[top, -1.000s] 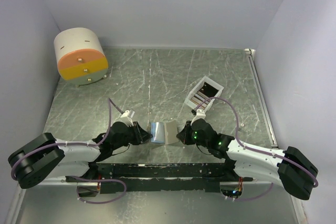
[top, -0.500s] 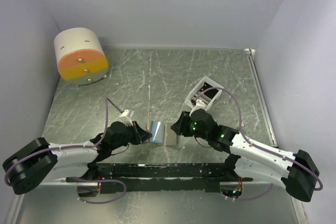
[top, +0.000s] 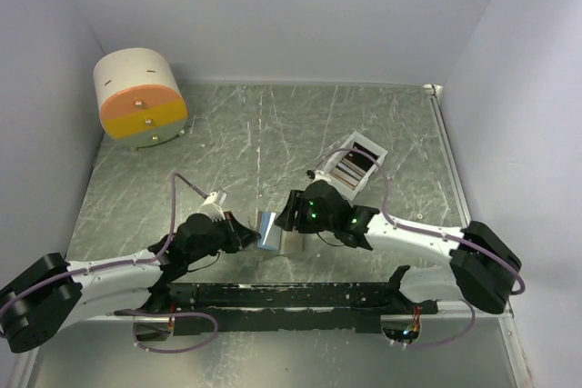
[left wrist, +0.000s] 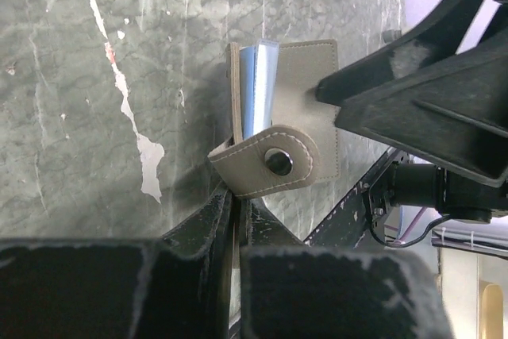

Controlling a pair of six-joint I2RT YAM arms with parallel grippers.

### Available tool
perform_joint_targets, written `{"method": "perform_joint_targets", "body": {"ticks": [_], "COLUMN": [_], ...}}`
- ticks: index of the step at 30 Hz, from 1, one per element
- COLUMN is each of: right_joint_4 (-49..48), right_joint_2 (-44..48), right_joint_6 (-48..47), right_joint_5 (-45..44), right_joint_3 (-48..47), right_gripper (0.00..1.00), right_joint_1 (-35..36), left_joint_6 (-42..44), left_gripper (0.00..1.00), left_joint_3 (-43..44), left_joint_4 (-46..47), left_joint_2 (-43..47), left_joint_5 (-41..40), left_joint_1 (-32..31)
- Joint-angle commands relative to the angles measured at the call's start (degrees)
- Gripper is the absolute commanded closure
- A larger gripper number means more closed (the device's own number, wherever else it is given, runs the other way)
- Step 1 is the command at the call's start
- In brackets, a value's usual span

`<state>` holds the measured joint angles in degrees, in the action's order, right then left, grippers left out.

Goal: Put the credit cards into the card holder
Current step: Open the card holder at the center of the board.

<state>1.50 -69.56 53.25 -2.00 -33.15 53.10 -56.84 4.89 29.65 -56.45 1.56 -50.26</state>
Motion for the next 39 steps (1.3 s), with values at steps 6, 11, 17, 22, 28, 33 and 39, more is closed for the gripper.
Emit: {"method": "perform_joint_targets", "body": {"ticks": [6, 11, 17, 22, 28, 33, 39], "right_joint_4": [-7.3, -8.2, -6.6, -4.1, 1.2, 5.0, 11.3], "right_joint_2": [-9.8, -14.5, -18.2, -18.8, -17.5, -12.7, -7.6], "right_joint_6": [-0.4, -1.5, -1.6, -2.4, -4.0, -3.6, -2.2], "right_joint_5": [3.3, 3.6, 2.3, -2.2, -7.5, -12.0, -14.9], "right_joint_3": [-4.8, -6.1, -7.5, -6.9, -5.5, -3.5, -5.6], "right_gripper": [0.44, 0.44, 0.46, 0.48, 0.54, 0.56, 0.59], "right_joint_1": [1.1, 1.2, 1.5, 1.5, 1.5, 1.4, 1.5], "left_joint_6": [-2.3, -2.4, -2.8, -2.6, -2.2, -2.1, -1.6], "left_gripper": [0.93, 0.93, 0.93, 0.93, 0.93, 0.93, 0.93], "left_joint_3": [-1.7, -1.4, -1.0, -0.3, -0.6, -0.2, 0.9], "left_joint_4": [-0.9, -0.6, -2.3, -5.3, -8.1, -10.7, -12.0], "left_joint_2": [1.8, 1.2, 1.4, 3.5, 6.9, 8.9, 9.9], "left_joint_5": [-2.2, -2.5, -3.2, -4.6, -6.0, -7.1, -6.8], "left_joint_1": [-0.6, -0.6, -0.6, -0.5, -0.6, -0.6, -0.6]}}
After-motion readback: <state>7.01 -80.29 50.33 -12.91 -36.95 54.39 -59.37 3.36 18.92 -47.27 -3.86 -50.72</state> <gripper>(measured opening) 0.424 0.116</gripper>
